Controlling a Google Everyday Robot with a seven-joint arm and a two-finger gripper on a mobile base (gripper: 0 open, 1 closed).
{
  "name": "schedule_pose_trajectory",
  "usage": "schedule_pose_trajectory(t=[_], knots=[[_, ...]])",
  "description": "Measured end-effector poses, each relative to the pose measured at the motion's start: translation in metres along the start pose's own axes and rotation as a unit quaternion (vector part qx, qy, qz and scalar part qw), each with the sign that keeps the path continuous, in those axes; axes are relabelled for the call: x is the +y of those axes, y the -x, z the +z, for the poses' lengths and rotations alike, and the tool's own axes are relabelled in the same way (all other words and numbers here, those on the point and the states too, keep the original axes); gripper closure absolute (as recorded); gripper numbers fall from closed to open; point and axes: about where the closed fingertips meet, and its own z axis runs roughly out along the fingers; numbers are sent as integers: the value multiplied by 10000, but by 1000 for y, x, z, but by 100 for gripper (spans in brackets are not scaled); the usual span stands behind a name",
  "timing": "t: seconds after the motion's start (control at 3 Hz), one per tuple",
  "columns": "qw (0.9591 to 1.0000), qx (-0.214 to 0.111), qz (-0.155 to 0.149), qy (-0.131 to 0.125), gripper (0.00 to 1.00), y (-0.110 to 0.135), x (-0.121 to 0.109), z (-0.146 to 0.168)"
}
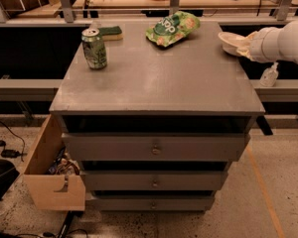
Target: Move paper bowl near green can
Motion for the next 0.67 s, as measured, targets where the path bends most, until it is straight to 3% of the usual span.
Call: schedule_pose_trajectory(t=[0.33,0.67], knots=[[10000,27,-42,77,94,-1,4,3],[9999,37,-74,119,100,-2,5,5]])
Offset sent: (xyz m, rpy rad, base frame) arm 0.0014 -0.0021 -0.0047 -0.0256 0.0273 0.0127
